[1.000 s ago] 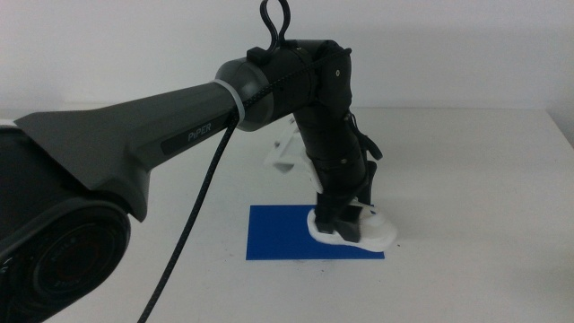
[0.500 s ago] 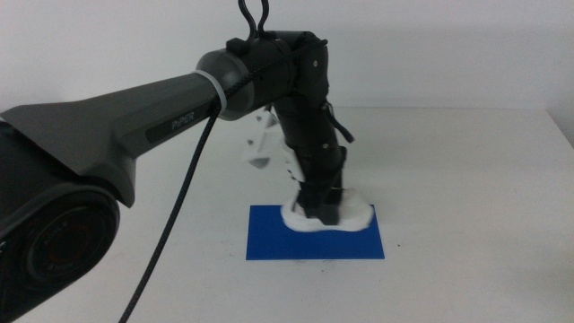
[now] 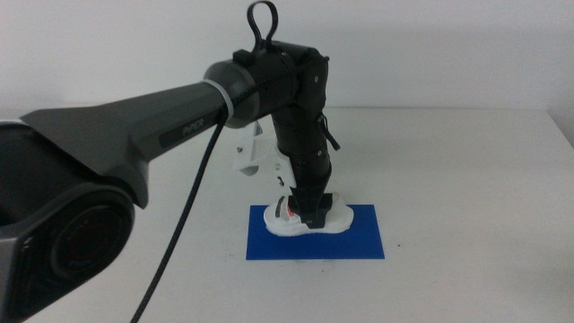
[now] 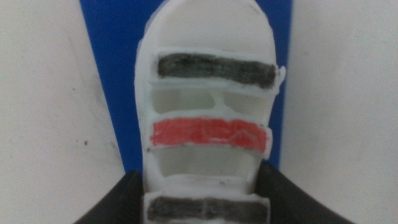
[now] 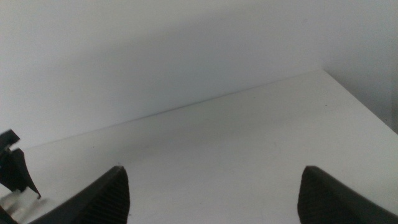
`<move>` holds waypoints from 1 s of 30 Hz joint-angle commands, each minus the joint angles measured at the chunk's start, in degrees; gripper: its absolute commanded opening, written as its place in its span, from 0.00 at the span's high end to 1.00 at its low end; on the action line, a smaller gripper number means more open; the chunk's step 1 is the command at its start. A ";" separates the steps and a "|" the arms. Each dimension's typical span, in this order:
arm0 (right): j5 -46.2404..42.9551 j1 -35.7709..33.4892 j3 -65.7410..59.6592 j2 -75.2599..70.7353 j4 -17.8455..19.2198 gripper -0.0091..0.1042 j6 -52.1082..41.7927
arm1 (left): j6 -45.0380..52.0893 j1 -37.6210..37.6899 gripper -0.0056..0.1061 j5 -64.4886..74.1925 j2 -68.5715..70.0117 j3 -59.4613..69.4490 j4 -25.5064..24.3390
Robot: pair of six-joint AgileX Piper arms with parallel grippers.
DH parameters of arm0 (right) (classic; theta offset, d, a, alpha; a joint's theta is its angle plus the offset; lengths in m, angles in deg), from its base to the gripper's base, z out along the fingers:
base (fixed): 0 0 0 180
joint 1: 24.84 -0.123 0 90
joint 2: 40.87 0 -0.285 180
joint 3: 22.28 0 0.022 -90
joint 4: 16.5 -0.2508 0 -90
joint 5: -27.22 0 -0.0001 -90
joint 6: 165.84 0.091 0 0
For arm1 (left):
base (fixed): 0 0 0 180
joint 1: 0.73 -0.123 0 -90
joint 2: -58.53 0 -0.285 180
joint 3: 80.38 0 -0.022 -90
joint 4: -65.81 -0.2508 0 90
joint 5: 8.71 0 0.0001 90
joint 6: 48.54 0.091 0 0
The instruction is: Use one arm to grab the shoe from the table and place it on the mat.
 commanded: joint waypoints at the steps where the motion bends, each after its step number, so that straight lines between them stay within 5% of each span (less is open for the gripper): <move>1: -0.37 0.00 -0.14 -0.27 0.38 0.22 -0.29 | -1.86 0.47 0.65 0.27 -0.63 -0.13 -0.45; 10: -0.37 0.00 -0.14 -0.27 0.38 0.22 -0.29 | -1.86 0.97 0.61 0.27 -2.71 -0.13 1.45; 12: -0.37 0.00 -0.14 -0.27 0.38 0.22 -0.29 | -1.75 0.97 0.54 0.27 -2.95 -0.13 2.34; 18: -0.37 0.00 -0.14 -0.27 0.38 0.22 -0.29 | -1.75 0.97 0.13 0.27 -3.30 -0.13 1.66; 23: -0.37 0.00 -0.14 -0.27 0.38 0.22 -0.29 | -1.01 0.97 0.11 0.27 1.48 -0.13 0.33; 26: -0.37 0.00 -0.14 -0.27 0.38 0.22 -0.29 | 6.12 0.97 0.11 0.27 10.09 -0.13 -4.14; 30: -0.37 0.00 -0.14 -0.27 0.38 0.22 -0.29 | 31.79 0.97 0.11 0.27 22.65 1.93 -13.66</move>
